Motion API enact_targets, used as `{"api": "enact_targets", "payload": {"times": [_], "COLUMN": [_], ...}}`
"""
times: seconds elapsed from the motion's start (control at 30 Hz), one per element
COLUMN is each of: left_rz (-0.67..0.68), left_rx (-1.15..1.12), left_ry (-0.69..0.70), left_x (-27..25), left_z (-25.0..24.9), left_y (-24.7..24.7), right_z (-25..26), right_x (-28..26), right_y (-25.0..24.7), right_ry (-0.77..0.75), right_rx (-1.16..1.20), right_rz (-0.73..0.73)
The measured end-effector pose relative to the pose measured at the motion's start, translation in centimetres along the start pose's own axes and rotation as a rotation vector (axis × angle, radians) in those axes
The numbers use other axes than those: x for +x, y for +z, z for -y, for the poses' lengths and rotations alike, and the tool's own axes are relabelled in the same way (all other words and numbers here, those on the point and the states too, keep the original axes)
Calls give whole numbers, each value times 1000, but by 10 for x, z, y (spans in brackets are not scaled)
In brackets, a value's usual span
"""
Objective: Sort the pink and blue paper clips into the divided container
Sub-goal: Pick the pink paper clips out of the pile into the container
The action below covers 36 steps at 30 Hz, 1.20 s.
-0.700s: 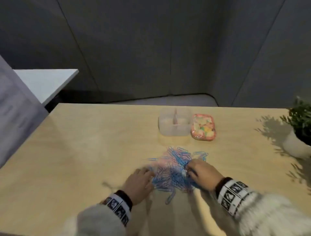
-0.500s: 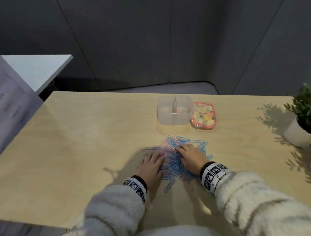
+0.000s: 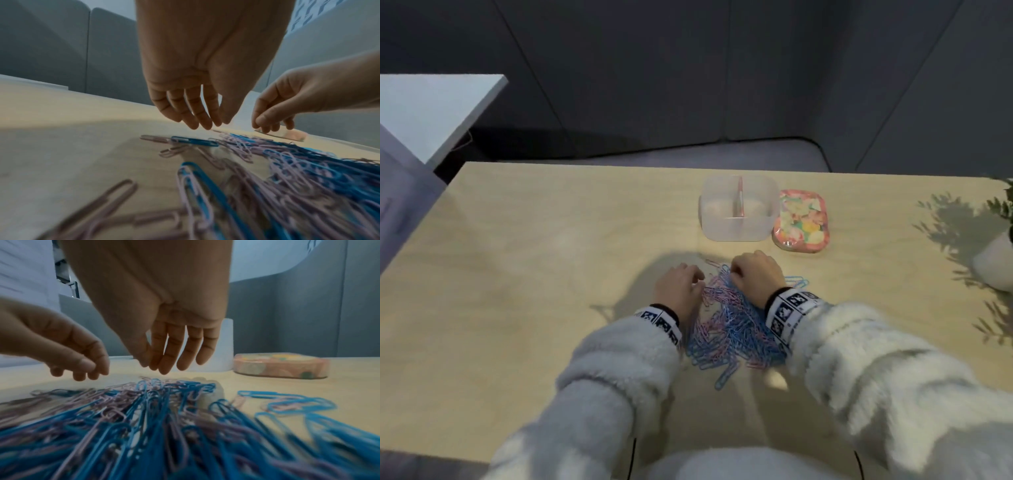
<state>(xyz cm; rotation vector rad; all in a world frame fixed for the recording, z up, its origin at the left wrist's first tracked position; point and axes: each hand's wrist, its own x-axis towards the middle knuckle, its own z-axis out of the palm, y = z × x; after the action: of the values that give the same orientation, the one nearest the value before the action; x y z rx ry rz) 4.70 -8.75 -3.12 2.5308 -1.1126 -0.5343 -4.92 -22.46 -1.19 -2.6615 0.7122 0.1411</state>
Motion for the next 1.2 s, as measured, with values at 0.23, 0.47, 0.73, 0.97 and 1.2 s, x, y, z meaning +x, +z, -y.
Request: {"api": "enact_targets", "payload": {"times": [0.23, 0.47, 0.73, 0.97, 1.2], "left_rz": [51, 46, -54, 28, -98], "left_rx": [17, -65, 82, 223, 82], "left_ry": [20, 22, 164, 184, 126], "left_x": [17, 10, 8, 15, 11], "left_z": [-1, 26, 13, -6, 5], "left_y": [6, 4, 0, 12, -7], "right_z": [10, -30, -8, 2, -17], "right_x": [14, -9, 13, 28, 10], "right_y": [19, 5, 4, 18, 2], "right_ry": [95, 247, 94, 225, 239], "right_rx": [107, 190, 183, 171, 469], "right_rz": [39, 50, -40, 45, -28]}}
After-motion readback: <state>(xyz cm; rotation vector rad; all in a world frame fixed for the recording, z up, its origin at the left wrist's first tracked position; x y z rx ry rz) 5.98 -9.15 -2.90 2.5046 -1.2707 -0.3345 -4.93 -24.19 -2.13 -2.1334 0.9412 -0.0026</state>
